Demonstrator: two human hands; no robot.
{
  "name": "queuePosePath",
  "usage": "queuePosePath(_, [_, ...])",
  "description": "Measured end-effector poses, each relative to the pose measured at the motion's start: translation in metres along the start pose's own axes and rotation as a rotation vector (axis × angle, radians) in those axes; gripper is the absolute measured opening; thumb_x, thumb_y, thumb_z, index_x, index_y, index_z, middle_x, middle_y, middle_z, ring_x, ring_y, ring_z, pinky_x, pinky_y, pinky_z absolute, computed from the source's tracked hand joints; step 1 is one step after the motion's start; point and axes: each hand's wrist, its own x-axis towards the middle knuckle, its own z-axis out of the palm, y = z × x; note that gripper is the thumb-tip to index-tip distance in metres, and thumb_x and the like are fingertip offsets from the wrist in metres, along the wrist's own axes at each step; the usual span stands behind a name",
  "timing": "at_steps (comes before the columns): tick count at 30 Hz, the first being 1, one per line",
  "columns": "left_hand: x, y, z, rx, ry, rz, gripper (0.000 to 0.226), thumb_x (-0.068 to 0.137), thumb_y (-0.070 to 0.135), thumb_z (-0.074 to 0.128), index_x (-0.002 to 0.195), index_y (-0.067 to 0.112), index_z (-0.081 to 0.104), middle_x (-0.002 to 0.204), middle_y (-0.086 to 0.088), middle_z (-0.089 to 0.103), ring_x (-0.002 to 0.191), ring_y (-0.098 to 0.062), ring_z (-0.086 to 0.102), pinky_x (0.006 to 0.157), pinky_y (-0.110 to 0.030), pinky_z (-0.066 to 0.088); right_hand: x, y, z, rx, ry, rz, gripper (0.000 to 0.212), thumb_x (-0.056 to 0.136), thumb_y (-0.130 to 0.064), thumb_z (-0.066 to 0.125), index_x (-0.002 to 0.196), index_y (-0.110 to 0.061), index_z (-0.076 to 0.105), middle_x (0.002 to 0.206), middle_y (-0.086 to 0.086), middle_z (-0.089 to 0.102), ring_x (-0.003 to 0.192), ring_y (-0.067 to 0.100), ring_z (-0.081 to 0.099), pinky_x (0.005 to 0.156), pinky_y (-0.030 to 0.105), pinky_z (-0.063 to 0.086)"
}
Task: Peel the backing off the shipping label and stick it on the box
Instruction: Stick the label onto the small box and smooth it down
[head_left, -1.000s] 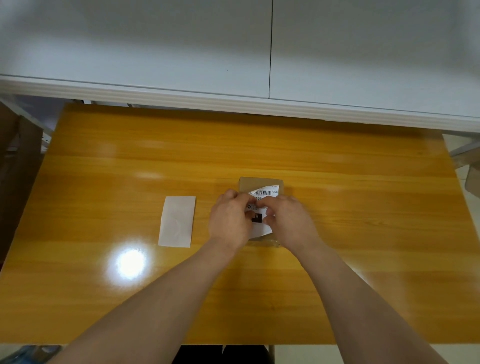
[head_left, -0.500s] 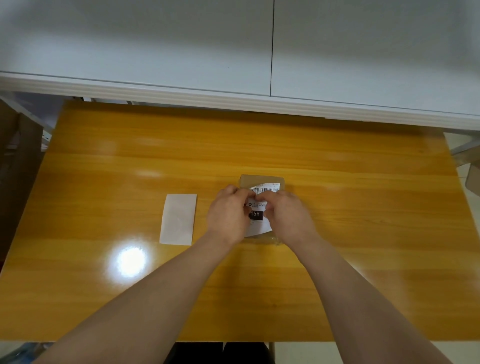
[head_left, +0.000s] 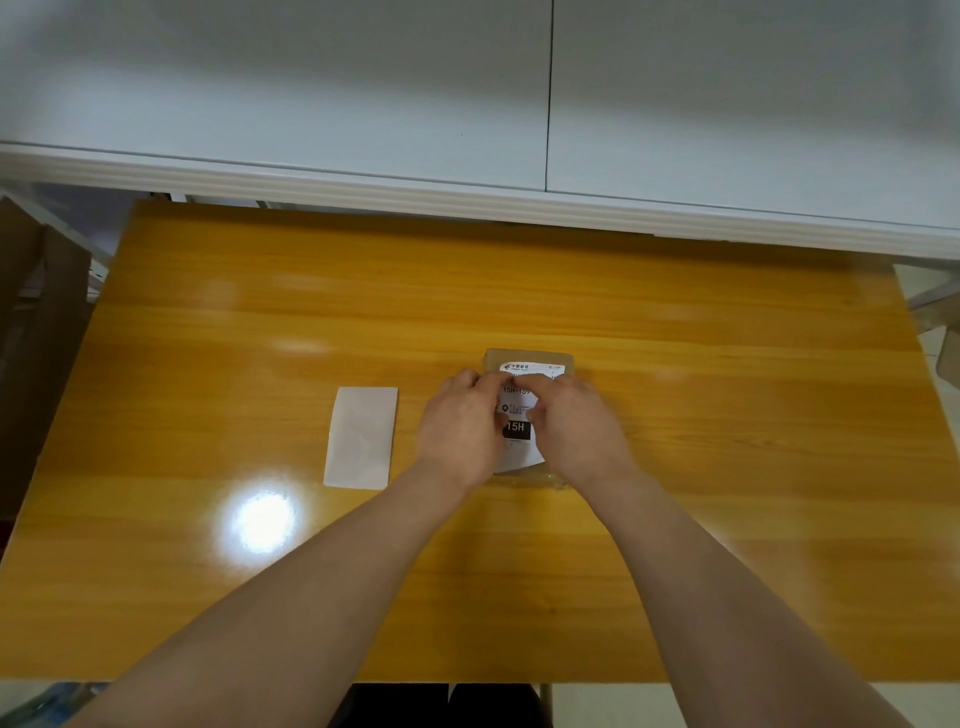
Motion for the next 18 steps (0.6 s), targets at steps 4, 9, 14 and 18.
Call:
queuePosePath(4, [0.003, 0.004, -0.004, 0.029, -0.052, -0.001, 0.056, 0.089, 0.01, 0.057, 0.143, 0.021, 0.046, 0.116, -0.01, 0.059, 0.111, -0.029, 0.055, 0.089, -0.039, 0.049, 0.003, -0.003, 0.002, 0.015, -0.022, 0.03, 0.053, 0.093, -0.007, 0.051, 0.14, -0.031, 0.05, 0.115, 0.011, 0.065, 0.107, 0.03, 0.059, 0.071, 0.036, 0.049])
queuePosePath(9, [0.008, 0.009, -0.008, 0.061, -0.123, -0.016, 0.067, 0.085, 0.007, 0.057, 0.148, 0.02, 0.037, 0.12, -0.012, 0.058, 0.114, -0.031, 0.055, 0.092, -0.04, 0.049, 0.005, -0.004, 0.002, 0.009, -0.054, 0.039, 0.063, 0.092, -0.007, 0.053, 0.147, -0.033, 0.04, 0.117, 0.012, 0.064, 0.104, 0.031, 0.059, 0.067, 0.034, 0.046])
queuePosePath(14, [0.008, 0.011, -0.011, 0.042, -0.167, -0.027, 0.071, 0.084, 0.006, 0.058, 0.149, 0.019, 0.033, 0.122, -0.013, 0.058, 0.114, -0.033, 0.054, 0.091, -0.042, 0.05, 0.006, -0.006, 0.0, -0.006, -0.086, 0.049, 0.066, 0.093, -0.01, 0.055, 0.151, -0.031, 0.033, 0.128, 0.014, 0.058, 0.113, 0.032, 0.055, 0.076, 0.038, 0.049])
queuePosePath(18, [0.009, 0.011, -0.011, 0.034, -0.166, -0.042, 0.073, 0.084, 0.006, 0.058, 0.151, 0.019, 0.032, 0.122, -0.013, 0.058, 0.114, -0.033, 0.054, 0.092, -0.043, 0.05, 0.006, -0.005, -0.002, 0.007, -0.075, 0.066, 0.063, 0.093, -0.011, 0.055, 0.149, -0.029, 0.034, 0.122, 0.015, 0.062, 0.107, 0.033, 0.058, 0.07, 0.037, 0.048])
